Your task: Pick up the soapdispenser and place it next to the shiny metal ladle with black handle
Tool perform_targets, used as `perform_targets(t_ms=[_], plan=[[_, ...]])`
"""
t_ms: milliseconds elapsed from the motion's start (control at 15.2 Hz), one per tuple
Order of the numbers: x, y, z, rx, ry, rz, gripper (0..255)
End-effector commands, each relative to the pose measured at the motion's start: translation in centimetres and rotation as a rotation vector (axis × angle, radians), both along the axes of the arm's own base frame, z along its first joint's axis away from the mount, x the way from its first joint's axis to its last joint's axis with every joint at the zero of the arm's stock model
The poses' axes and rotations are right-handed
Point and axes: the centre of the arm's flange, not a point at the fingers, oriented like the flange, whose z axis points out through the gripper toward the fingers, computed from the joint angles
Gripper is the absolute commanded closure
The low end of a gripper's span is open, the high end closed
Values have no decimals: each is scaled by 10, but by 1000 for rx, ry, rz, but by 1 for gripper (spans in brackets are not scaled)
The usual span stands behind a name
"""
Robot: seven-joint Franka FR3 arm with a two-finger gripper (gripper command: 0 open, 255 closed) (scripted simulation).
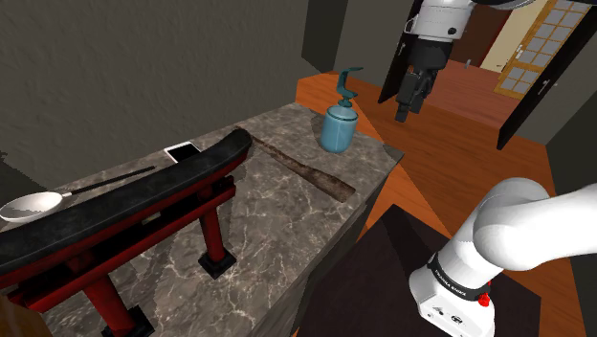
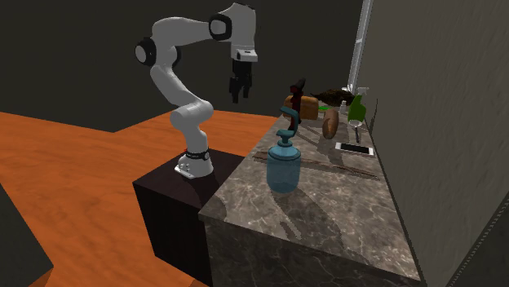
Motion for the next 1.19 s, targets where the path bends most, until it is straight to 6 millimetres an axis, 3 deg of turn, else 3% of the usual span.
perform_targets(t_ms=[0, 1122], plan=[[0, 0, 0, 0, 0, 0, 0], [131, -124, -25, -7, -347, 77, 0]])
